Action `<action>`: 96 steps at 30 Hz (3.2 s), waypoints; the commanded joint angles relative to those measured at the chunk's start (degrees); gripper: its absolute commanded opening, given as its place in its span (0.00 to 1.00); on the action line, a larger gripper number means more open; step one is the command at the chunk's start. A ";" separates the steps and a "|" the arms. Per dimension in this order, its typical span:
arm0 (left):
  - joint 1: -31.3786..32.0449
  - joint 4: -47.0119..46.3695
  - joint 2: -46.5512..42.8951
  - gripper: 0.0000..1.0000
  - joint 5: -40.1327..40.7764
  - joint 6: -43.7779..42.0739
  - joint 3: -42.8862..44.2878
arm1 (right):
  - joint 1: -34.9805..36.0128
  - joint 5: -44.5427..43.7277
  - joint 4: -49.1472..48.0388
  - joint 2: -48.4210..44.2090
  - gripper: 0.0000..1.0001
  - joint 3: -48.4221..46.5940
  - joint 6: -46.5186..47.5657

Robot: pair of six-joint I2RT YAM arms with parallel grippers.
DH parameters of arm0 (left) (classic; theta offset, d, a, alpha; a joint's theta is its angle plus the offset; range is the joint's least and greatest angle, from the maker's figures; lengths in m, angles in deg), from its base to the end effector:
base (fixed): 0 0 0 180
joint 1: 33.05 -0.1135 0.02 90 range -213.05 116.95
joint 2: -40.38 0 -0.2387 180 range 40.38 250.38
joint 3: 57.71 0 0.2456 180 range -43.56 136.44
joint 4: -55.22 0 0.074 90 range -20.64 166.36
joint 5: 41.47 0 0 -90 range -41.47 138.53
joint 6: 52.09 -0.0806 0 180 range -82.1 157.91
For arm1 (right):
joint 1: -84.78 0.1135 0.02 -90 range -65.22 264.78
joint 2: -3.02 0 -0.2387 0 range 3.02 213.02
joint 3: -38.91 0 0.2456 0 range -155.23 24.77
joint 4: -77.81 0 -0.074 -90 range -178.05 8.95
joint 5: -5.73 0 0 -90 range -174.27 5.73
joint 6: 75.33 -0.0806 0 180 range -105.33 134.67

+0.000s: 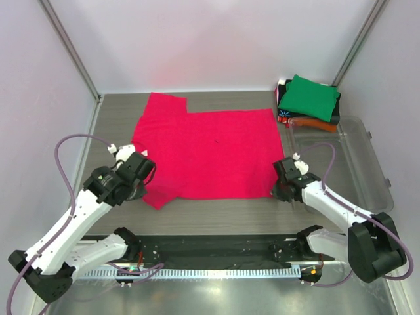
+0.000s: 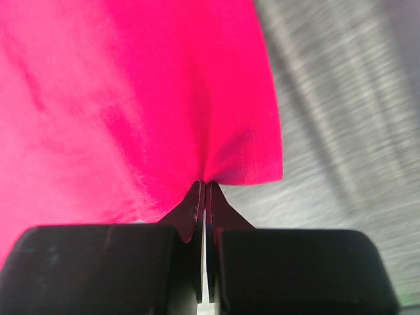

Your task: Fold and stack the t-shirts

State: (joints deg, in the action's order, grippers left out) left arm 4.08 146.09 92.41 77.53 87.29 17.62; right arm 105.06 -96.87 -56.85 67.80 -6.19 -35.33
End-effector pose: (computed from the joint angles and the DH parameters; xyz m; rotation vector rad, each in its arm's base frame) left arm 0.1462 -0.0617 0.2653 -0.3964 2.4859 0.1320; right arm 0.2068 0.0577 0.1084 0.7449 2.5538 0.0990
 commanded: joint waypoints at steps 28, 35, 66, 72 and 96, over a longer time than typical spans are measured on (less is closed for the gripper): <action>-21.21 -12.22 34.53 0.00 1.15 -27.15 31.09 | -1.72 -7.62 11.51 23.37 0.01 -41.63 14.05; -23.85 -14.23 48.50 0.00 -0.25 -29.78 40.58 | -4.27 -7.61 11.43 33.30 0.01 -49.62 15.37; -51.10 -42.00 29.88 0.80 -32.59 -10.19 -4.76 | -3.92 3.46 1.85 15.99 0.92 -20.64 10.27; -51.27 -50.16 32.25 0.79 -36.02 -3.43 -8.27 | -5.32 1.79 -3.15 19.60 0.88 -18.17 9.04; -56.01 -52.21 35.08 0.10 -21.61 5.02 -10.82 | -6.48 -6.12 -12.74 26.19 0.74 -14.57 -0.45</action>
State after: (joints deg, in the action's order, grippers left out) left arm -49.95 92.12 131.65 50.23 91.55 6.17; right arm 99.79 -99.63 -70.93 92.67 -23.04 -33.56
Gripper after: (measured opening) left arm 0.108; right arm 0.740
